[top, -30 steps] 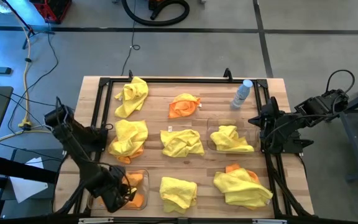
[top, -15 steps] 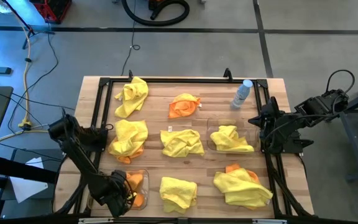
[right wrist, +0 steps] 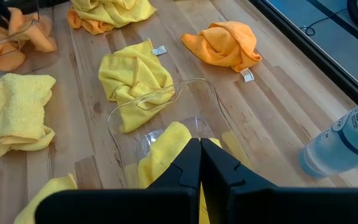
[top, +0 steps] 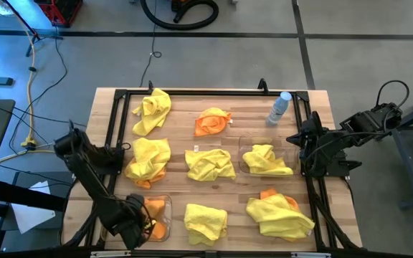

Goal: Sort microfiber towel by color & place in baskets
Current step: Put the orange microfiber cloth into the left transparent bin, then put the yellow microfiber cloth into the right transparent bin

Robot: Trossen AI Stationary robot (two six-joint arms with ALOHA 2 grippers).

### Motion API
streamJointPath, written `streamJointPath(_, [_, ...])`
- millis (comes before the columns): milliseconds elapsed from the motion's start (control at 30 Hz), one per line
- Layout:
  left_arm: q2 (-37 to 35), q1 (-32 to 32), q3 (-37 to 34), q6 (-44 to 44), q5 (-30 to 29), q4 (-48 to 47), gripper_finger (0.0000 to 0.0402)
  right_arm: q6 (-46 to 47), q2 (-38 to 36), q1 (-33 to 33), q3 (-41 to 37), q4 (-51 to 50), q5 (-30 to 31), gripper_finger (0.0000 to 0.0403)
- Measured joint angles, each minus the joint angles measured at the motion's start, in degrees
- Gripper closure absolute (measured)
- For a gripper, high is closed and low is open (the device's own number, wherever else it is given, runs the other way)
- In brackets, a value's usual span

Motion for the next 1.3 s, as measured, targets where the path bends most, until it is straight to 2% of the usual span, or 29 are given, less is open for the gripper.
streamJointPath(233, [-6.43,0.05,3.89,6.04,-7.18,-6.30,0.0280,-1.34,0.01,0.00,0.00,0.01,0.01,0.0403])
streamJointPath(400, [-10.35,0.54,3.94,13.93,-16.27,-7.05,0.0293,-0.70,0.03,0.00,0.00,0.01,0.02,0.0403])
streamJointPath(567, [-13.54,2.47,3.94,26.79,-26.86,-7.34,0.0319,-0.04,0.87,0.01,0.00,2.12,2.09,0.0403])
streamJointPath(733, [-16.96,6.61,3.94,47.15,-32.28,-5.60,0.0377,-4.58,5.01,0.02,0.00,11.22,3.87,0.0403])
streamJointPath(800, [-18.25,8.88,3.94,55.59,-33.35,-4.67,0.0395,-7.22,7.44,0.00,0.00,16.63,4.20,0.0403])
streamJointPath(933, [-20.75,13.12,3.87,70.77,-33.51,-4.16,0.0397,-11.05,13.33,-0.38,0.00,27.55,4.18,0.0403])
streamJointPath(1033, [-23.90,15.63,1.36,81.36,-33.71,-0.13,0.0400,-13.32,18.98,-1.25,0.57,34.32,3.84,0.0403])
streamJointPath(1167, [-30.80,18.08,-5.24,92.50,-33.10,9.30,0.0401,-13.79,27.92,-2.87,6.50,35.23,3.72,0.0403])
streamJointPath(1300, [-40.05,19.48,-13.33,97.80,-30.66,16.84,0.0401,-13.34,36.96,-4.78,15.28,31.42,3.27,0.0403])
